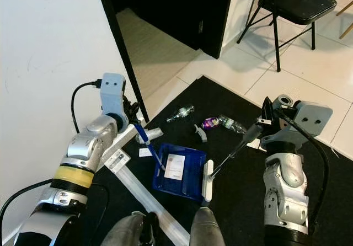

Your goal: Sweep floor

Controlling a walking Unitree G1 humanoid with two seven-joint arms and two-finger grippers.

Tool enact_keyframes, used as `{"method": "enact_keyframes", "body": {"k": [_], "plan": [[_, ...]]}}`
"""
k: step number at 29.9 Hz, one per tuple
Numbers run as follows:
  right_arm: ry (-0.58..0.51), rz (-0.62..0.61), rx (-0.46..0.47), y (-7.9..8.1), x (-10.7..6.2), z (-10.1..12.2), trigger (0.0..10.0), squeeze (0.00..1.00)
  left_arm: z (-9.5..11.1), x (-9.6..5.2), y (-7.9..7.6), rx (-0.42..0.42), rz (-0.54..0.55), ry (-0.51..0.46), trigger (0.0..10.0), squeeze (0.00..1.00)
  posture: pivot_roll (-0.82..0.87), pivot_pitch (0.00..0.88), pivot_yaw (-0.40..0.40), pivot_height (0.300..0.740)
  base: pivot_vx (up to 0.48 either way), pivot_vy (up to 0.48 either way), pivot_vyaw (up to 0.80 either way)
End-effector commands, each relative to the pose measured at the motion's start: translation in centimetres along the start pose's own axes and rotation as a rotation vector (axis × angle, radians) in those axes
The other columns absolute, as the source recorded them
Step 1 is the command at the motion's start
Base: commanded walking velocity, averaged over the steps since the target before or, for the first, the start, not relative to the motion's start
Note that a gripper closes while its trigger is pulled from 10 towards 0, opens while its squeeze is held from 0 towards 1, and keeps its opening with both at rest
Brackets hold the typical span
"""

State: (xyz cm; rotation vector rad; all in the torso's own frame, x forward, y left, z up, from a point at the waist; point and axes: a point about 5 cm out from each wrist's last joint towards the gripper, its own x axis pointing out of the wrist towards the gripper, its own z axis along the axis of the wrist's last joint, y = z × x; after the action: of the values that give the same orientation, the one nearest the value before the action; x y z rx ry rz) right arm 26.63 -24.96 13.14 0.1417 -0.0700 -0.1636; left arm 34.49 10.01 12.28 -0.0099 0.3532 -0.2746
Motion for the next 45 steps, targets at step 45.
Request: {"method": "enact_keyframes", "body": {"k": [45], "plan": [[-0.012, 0.004, 0.025, 0.06, -0.39, -0.14, 10.0, 0.00, 0.10, -0.30, 0.02, 0.023, -0.010, -0.021, 10.0, 0.00, -0.21, 0.135, 0.120, 0.740, 0.000, -0.224, 0.00]]}}
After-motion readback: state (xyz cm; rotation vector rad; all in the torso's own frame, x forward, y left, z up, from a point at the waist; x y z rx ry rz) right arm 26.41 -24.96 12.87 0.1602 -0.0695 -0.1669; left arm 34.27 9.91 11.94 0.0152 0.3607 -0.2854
